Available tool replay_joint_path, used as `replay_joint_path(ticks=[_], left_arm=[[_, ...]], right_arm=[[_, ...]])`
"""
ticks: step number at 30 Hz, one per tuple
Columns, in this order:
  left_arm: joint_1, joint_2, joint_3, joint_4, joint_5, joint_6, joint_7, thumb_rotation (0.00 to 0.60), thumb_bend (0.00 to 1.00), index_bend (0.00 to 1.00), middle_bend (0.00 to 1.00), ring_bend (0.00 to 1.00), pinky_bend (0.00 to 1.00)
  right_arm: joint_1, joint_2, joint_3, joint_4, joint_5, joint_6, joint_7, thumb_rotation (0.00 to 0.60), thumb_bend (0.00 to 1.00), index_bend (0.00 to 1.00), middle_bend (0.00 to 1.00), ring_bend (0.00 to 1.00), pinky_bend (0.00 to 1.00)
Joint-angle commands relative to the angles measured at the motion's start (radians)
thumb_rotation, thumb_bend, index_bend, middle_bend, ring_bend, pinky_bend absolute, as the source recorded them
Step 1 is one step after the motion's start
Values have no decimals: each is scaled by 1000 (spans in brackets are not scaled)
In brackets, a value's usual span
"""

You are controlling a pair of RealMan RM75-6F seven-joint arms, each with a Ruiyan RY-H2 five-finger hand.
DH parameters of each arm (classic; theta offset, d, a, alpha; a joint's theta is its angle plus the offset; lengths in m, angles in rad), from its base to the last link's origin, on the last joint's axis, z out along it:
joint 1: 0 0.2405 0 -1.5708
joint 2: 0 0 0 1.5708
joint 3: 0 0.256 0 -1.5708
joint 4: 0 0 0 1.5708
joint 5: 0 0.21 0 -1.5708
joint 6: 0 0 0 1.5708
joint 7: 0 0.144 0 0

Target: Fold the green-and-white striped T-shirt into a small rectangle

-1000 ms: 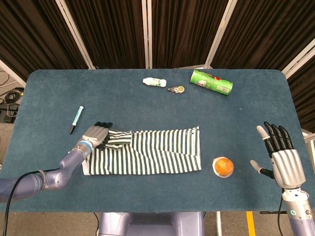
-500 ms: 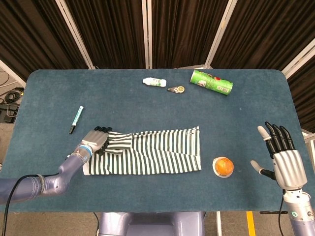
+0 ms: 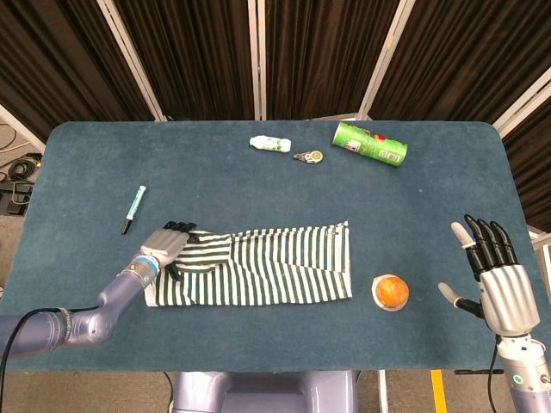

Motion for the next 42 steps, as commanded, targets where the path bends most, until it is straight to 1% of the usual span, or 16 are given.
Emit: replay_joint_path(ticks=[1, 5, 8, 11, 15, 18, 21, 25, 31, 34, 36, 39, 40, 42], left_arm=[[25, 37, -16, -38, 48, 29, -33, 600, 46, 0, 0, 0, 0], [52, 117, -34, -115, 96, 60, -71, 600, 46, 0, 0, 0, 0], [70, 163, -43, -150, 120, 89, -88, 600, 46, 0, 0, 0, 0], [90, 201, -45, -166, 138, 114, -99, 600, 46, 0, 0, 0, 0], [111, 229, -37, -152, 133, 115, -110, 600, 46, 0, 0, 0, 0], [123, 230, -36, -125, 126, 113, -121, 600, 46, 0, 0, 0, 0], [131, 221, -35, -85, 100, 87, -137, 600, 46, 0, 0, 0, 0], [136, 203, -37, -48, 96, 53, -152, 600, 46, 0, 0, 0, 0], [140, 119, -21, 53, 134, 53, -120, 600, 47, 0, 0, 0, 0], [155, 73, -10, 113, 196, 67, -110, 600, 57, 0, 0, 0, 0], [173, 46, -6, 150, 265, 86, -122, 600, 60, 0, 0, 0, 0], [208, 5, 5, 220, 411, 130, -165, 600, 60, 2, 0, 0, 0], [216, -4, 7, 237, 444, 139, -182, 600, 61, 10, 0, 0, 0], [238, -27, 15, 287, 544, 166, -244, 600, 62, 29, 0, 0, 0]], right_arm=[[-2, 2, -1, -3, -5, 4, 0, 600, 10, 118, 5, 0, 0], [-5, 6, -3, -11, -14, 13, 2, 600, 10, 118, 5, 0, 0], [-7, 9, -5, -14, -20, 17, 2, 600, 9, 118, 5, 0, 0], [-9, 10, -7, -19, -27, 21, 2, 600, 9, 118, 5, 0, 0], [-12, 12, -9, -25, -36, 26, 1, 600, 10, 118, 5, 0, 0], [-12, 12, -10, -27, -40, 27, -2, 600, 9, 118, 5, 0, 0], [-13, 12, -12, -30, -46, 27, -6, 600, 9, 119, 5, 0, 0], [-13, 10, -13, -31, -48, 27, -12, 600, 9, 119, 5, 0, 0], [-15, 10, -12, -28, -46, 27, -11, 600, 9, 119, 5, 0, 0], [-15, 10, -11, -25, -44, 26, -9, 600, 10, 119, 5, 0, 0], [-16, 10, -11, -24, -43, 27, -8, 600, 10, 119, 5, 0, 0], [-16, 10, -10, -24, -40, 25, -9, 600, 10, 119, 5, 0, 0], [-15, 10, -10, -23, -40, 24, -10, 600, 10, 119, 5, 0, 0], [-15, 8, -10, -23, -41, 22, -13, 600, 9, 119, 5, 0, 0]])
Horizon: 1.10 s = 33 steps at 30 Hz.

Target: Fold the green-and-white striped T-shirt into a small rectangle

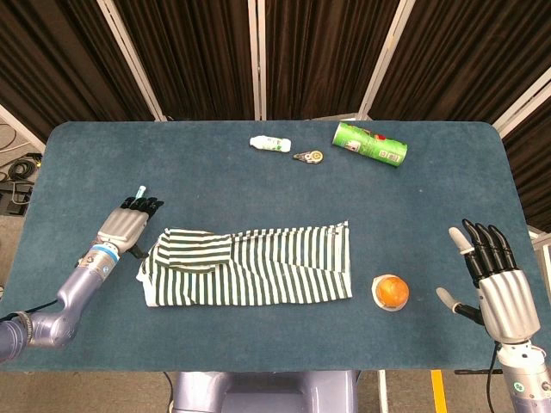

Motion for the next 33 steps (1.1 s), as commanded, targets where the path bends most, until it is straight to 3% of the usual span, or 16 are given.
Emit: replay_joint_path(ticks=[1, 7, 13, 16, 24, 33], left_arm=[[60, -73, 27, 133, 243, 80, -125, 600, 62, 37, 0, 0, 0], [108, -156, 108, 377, 555, 221, -329, 600, 62, 87, 0, 0, 0], [136, -251, 176, 681, 750, 363, -533, 600, 63, 101, 0, 0, 0], [141, -281, 207, 792, 800, 376, -587, 600, 63, 108, 0, 0, 0], [177, -382, 233, 1035, 871, 478, -686, 600, 62, 170, 0, 0, 0], [179, -441, 241, 1129, 893, 477, -722, 600, 62, 268, 0, 0, 0]], right_arm=[[1, -3, -1, 1, -1, -3, -5, 600, 10, 119, 5, 0, 0], [3, -9, -1, 1, -1, -8, -19, 600, 10, 119, 5, 0, 0], [2, -13, 0, 0, -2, -8, -29, 600, 10, 119, 5, 0, 0], [2, -13, 0, 1, -1, -9, -32, 600, 10, 119, 5, 0, 0], [2, -16, 3, 3, 2, -8, -41, 600, 10, 119, 5, 0, 0], [3, -18, 3, 3, -1, -9, -50, 600, 10, 119, 6, 0, 0]])
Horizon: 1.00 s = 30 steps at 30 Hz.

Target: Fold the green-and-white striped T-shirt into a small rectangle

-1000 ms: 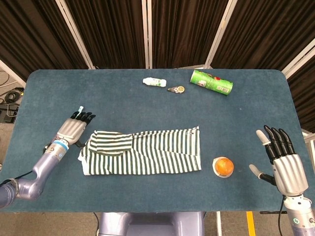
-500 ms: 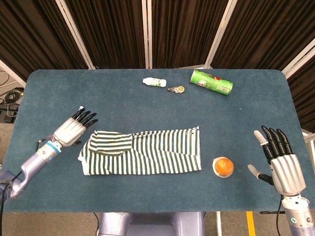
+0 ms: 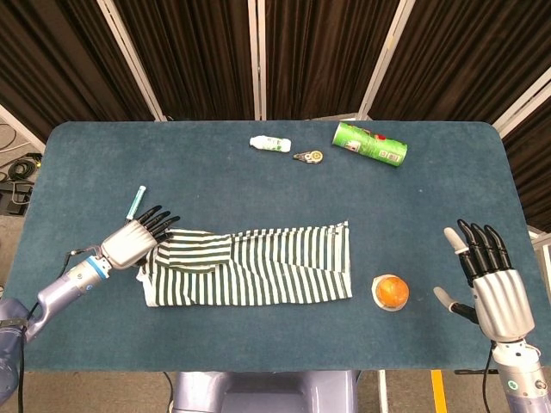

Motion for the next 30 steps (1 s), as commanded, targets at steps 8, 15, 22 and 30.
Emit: replay_joint_path(ticks=[8, 15, 22, 30], left_arm=[[1, -54, -3, 77, 10, -10, -12, 600, 62, 268, 0, 0, 0], [3, -52, 1, 99, 18, -13, 1, 600, 62, 261, 0, 0, 0], [4, -47, 0, 105, 21, -18, 6, 600, 61, 235, 0, 0, 0], [10, -70, 1, 111, 23, -38, 23, 600, 61, 234, 0, 0, 0]], right_arm=[[-2, 4, 4, 1, 7, 4, 9, 600, 10, 119, 7, 0, 0], [-4, 6, 7, 2, 11, 6, 14, 600, 10, 119, 7, 0, 0], [-4, 5, 7, 0, 8, 8, 8, 600, 10, 119, 7, 0, 0], [-6, 4, 7, -2, 3, 14, 3, 600, 10, 119, 7, 0, 0]])
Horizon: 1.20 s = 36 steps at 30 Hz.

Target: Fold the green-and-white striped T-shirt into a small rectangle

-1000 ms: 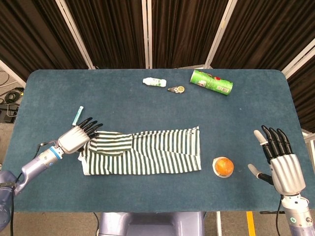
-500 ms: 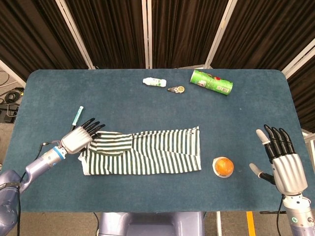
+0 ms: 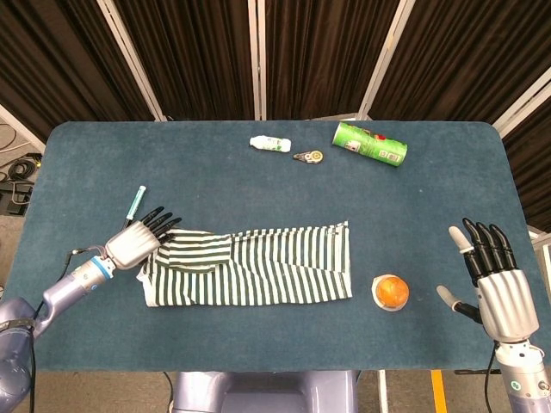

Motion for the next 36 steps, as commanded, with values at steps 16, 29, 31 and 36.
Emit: replay_joint_path(ticks=[16, 29, 31, 36], left_arm=[[3, -33, -3, 12, 0, -23, 10, 600, 197, 243, 0, 0, 0], [-10, -40, -18, 7, -8, -1, 2, 600, 261, 261, 0, 0, 0], [-11, -40, -20, 4, -9, 2, 1, 600, 284, 264, 0, 0, 0], [-13, -42, -18, 0, -7, -2, 3, 600, 323, 269, 0, 0, 0]], right_arm=[[0, 2, 3, 1, 1, 3, 6, 600, 9, 119, 7, 0, 0], [-3, 7, 4, -2, -2, 9, 11, 600, 10, 119, 7, 0, 0], [-4, 7, 3, -2, -3, 10, 11, 600, 10, 119, 7, 0, 0], [-5, 8, 4, -4, -5, 13, 11, 600, 10, 119, 7, 0, 0]])
